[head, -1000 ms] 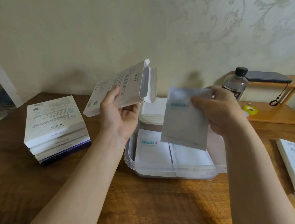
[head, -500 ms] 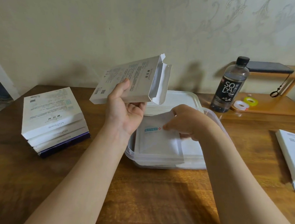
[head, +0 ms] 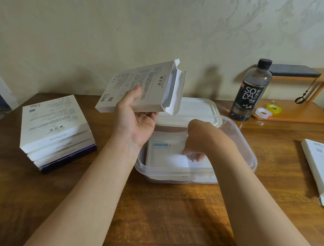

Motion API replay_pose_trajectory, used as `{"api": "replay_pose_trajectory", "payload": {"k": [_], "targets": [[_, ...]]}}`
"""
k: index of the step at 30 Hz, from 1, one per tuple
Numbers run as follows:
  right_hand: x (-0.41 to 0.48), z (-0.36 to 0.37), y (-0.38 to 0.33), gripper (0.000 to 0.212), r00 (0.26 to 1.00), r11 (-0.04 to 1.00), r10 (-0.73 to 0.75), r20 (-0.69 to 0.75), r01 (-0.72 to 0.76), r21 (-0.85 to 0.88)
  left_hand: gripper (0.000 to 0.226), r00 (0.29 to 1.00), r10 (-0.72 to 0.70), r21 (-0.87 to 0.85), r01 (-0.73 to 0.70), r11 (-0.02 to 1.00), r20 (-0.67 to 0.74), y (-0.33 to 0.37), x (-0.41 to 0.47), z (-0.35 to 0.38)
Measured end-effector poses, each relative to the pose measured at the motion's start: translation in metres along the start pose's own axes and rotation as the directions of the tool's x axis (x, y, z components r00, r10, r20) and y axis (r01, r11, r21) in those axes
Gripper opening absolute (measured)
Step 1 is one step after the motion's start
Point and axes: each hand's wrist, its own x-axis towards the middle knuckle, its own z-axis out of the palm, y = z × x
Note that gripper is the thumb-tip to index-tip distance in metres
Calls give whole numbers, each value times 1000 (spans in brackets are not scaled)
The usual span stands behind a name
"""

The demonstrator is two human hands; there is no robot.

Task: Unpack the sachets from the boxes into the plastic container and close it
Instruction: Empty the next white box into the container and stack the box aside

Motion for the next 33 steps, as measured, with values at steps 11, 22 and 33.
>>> {"api": "replay_pose_trajectory", "payload": {"k": [11,22,33], "targets": [[2,7,-4,94,870,850,-423,252,477,-222,26,1000,14,-2,-14,1000,6,0,-3,2],[-1,18,-2,100,862,816,-403,309,491,-306,24,1000,18,9,-18,1000,17,-1,-1,1],[-7,10,-8,89,845,786,-454,281,529,-319,27,999,24,-4,-23,1000,42,-1,0,0]]}}
